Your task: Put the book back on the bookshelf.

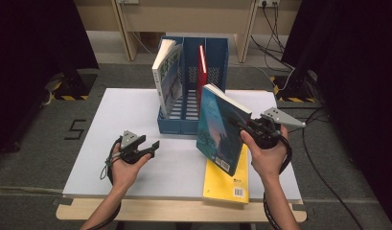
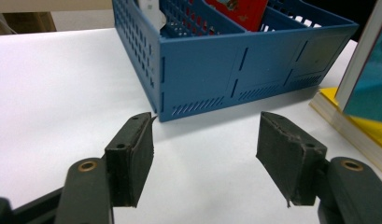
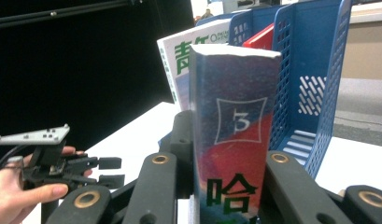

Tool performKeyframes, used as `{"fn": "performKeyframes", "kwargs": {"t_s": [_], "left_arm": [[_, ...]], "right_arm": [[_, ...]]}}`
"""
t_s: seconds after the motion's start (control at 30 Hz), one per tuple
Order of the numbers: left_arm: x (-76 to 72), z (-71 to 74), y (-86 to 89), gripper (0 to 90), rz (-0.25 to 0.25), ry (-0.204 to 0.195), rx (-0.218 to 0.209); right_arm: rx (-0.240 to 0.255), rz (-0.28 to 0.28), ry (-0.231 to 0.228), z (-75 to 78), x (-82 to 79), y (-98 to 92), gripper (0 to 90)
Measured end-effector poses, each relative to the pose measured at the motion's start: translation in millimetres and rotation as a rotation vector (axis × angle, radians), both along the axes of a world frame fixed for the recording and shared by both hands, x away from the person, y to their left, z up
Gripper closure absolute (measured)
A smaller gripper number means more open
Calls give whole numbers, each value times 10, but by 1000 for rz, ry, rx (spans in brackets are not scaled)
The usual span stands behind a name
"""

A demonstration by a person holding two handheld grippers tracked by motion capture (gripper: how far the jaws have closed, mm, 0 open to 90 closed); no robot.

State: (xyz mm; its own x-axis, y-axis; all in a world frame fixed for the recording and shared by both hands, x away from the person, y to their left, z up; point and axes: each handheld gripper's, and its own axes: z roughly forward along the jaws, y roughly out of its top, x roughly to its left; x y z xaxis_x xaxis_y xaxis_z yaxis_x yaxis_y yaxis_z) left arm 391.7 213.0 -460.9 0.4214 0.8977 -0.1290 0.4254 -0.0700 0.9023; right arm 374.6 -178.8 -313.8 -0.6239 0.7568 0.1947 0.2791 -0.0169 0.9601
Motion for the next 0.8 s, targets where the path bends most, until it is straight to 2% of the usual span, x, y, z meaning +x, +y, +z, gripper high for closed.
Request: {"fn": "performKeyframes", "kwargs": {"t_s": [0.27,0.8], "left_arm": [[-41,-6,36,360,11,-13,-3],[-53,13,82,374,21,-11,-13]], "right_arm": [[16,-25,-18,95,11,-33,750],[22,-84,-56,221,86,-24,750]]}}
